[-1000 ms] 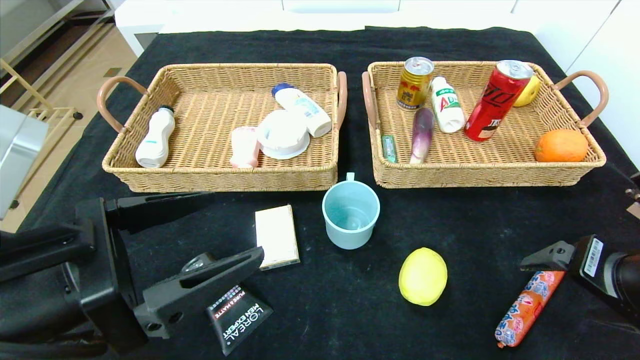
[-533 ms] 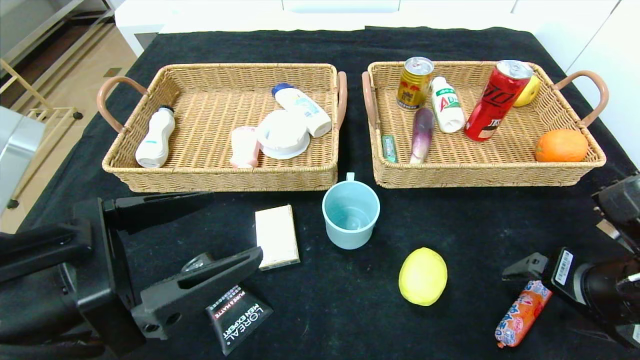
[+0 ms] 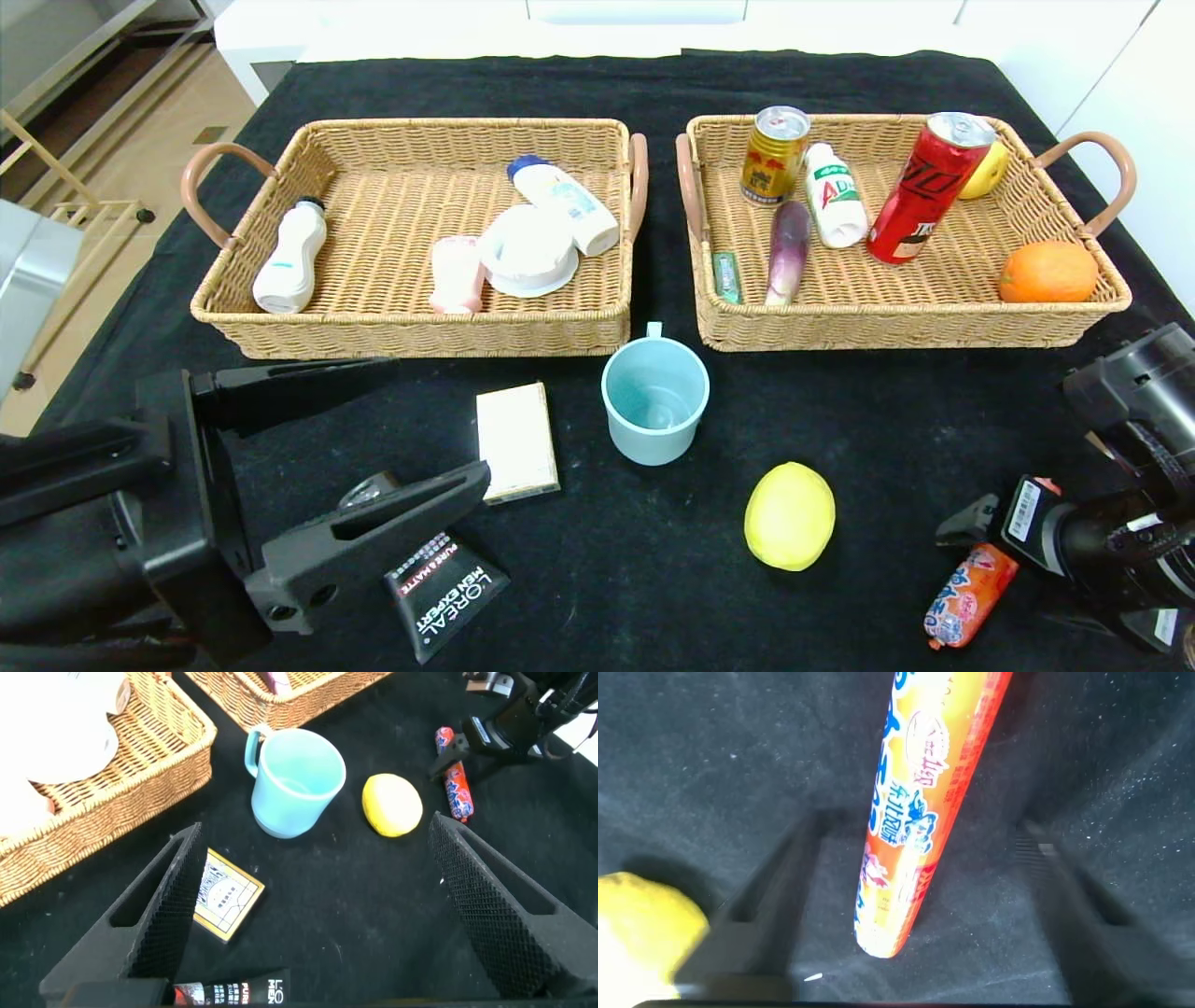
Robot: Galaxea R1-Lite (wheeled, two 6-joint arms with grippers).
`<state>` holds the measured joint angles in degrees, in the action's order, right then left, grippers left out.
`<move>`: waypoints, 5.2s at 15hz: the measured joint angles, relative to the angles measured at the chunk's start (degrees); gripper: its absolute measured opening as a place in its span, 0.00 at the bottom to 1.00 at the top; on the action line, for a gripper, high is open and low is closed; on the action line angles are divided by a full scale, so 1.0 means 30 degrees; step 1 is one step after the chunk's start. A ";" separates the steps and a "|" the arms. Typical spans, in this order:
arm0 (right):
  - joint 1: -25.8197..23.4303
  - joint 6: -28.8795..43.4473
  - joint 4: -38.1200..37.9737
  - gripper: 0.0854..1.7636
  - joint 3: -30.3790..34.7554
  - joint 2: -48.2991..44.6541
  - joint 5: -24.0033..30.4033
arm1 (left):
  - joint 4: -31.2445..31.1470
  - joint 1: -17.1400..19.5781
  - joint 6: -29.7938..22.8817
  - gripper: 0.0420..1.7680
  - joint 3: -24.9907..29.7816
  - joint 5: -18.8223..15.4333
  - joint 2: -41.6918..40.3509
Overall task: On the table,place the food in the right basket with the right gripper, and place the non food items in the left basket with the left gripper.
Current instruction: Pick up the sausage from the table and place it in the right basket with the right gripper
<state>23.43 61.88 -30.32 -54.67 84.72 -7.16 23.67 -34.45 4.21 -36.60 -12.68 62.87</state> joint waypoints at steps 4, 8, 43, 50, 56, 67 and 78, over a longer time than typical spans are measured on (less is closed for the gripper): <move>0.0000 0.0000 0.0020 0.45 0.0024 0.0110 0.0008 | -0.0008 0.0000 -0.0008 0.97 0.0008 0.0000 0.0000; -0.0020 -0.0012 0.0037 0.21 0.0024 0.0256 0.0053 | -0.0008 0.0000 0.0077 0.97 0.0016 0.0000 -0.0053; 0.1678 -0.8086 0.0349 0.21 -1.1146 0.1841 -0.0882 | 0.0057 -0.0016 0.0142 0.97 0.0037 0.0000 -0.0154; 0.1902 -1.0411 0.1755 0.21 -1.4511 0.4502 -0.0735 | 0.0053 -0.0028 0.0179 0.97 0.0037 0.0000 -0.0130; 0.1881 -1.2451 0.5323 0.21 -1.4860 0.6120 -0.0801 | 0.0057 -0.0028 0.0297 0.97 0.0008 0.0020 -0.0154; 0.1597 -1.3840 0.9724 0.21 -1.5271 0.7757 -0.1195 | 0.0057 -0.0028 0.0289 0.97 0.0008 0.0020 -0.0163; 0.1504 -1.3950 0.9748 0.64 -1.5311 0.8078 -0.1434 | 0.0057 -0.0016 0.0289 0.97 0.0008 0.0028 -0.0163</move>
<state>27.94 20.03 -1.07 -100.61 108.96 -11.46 23.84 -34.50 5.07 -36.57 -12.59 62.38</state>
